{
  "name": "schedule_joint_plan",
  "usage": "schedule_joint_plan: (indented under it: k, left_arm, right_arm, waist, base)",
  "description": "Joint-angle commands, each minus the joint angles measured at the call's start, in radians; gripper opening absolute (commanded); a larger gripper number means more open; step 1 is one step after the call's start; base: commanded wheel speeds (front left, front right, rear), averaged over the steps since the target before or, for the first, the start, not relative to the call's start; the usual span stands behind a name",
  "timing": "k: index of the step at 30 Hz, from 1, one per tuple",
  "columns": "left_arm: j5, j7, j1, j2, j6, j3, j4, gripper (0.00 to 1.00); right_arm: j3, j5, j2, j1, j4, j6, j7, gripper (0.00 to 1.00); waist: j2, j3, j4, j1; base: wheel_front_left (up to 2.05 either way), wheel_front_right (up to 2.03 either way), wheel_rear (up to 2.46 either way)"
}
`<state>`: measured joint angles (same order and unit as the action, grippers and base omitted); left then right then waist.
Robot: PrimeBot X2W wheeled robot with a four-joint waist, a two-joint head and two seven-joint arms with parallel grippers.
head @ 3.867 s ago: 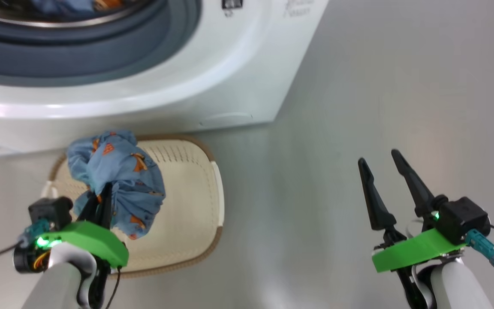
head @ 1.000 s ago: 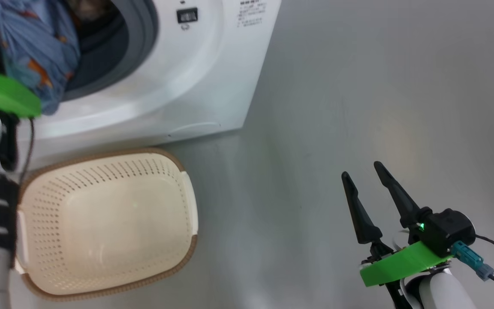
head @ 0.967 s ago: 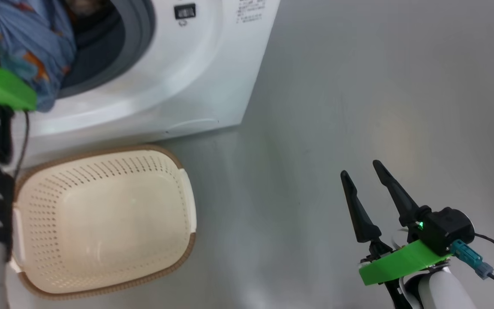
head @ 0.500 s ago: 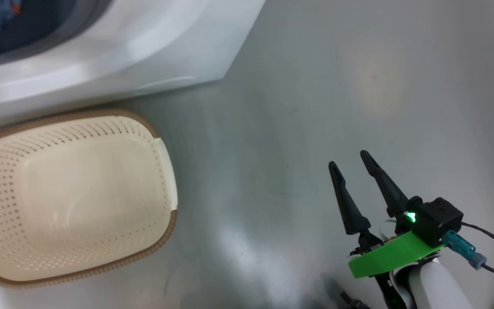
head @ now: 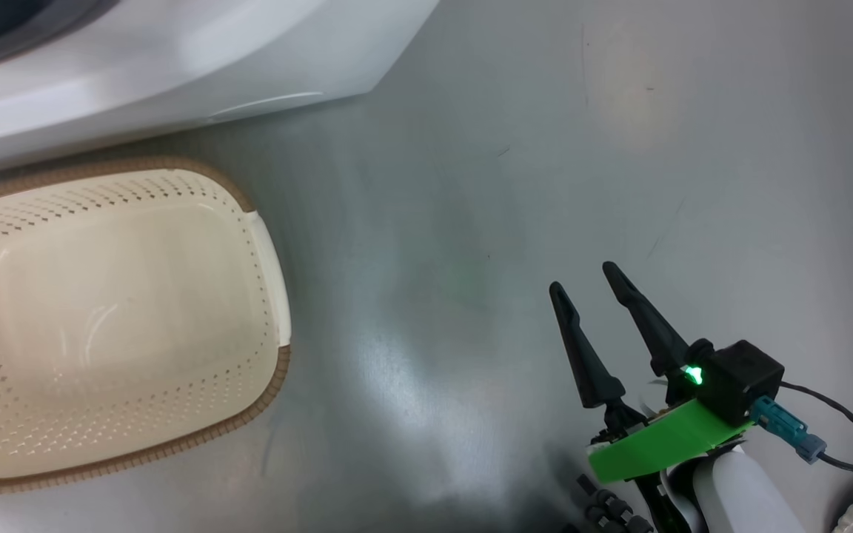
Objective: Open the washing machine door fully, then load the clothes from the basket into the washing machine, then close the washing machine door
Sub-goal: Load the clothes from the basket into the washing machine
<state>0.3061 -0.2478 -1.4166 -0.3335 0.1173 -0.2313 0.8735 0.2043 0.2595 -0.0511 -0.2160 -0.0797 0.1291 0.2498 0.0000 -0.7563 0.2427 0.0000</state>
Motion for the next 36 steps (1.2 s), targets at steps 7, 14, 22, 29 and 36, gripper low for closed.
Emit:
schedule_joint_plan:
  k: [7, 14, 22, 29, 36]
  left_arm:
    - [-0.071, -0.014, 0.051, -0.047, -0.029, 0.063, -0.219, 0.0]
    - [-0.033, -0.014, 0.088, -0.009, -0.02, 0.087, -0.064, 1.0]
    - [-0.02, -0.014, 0.063, 0.011, -0.007, 0.073, 0.054, 1.0]
    - [-0.004, -0.014, 0.073, 0.031, 0.0, 0.067, 0.117, 1.0]
    - [-0.001, -0.014, 0.111, 0.054, 0.002, 0.063, 0.128, 1.0]
  right_arm:
    - [0.031, 0.019, 0.001, 0.0, 0.004, 0.002, 0.012, 1.0]
    - [0.026, 0.01, 0.001, 0.005, -0.007, 0.002, 0.012, 1.0]
    - [0.016, 0.003, 0.001, 0.006, -0.012, 0.002, 0.012, 1.0]
    - [0.011, 0.002, 0.001, 0.001, -0.016, 0.002, 0.012, 1.0]
    - [-0.003, -0.004, 0.001, -0.004, -0.02, 0.002, 0.012, 1.0]
  waist:
    - [0.0, 0.012, 0.0, 0.0]
    - [0.0, 0.039, -0.013, 0.0]
    - [0.0, 0.064, -0.029, 0.0]
    - [0.0, 0.095, -0.038, 0.0]
    - [0.0, 0.129, -0.058, 0.0]
  base:
    - [0.0, 0.0, 0.0]
    - [0.0, 0.0, 0.0]
    - [0.0, 0.0, 0.0]
    - [0.0, 0.0, 0.0]
    - [0.0, 0.0, 0.0]
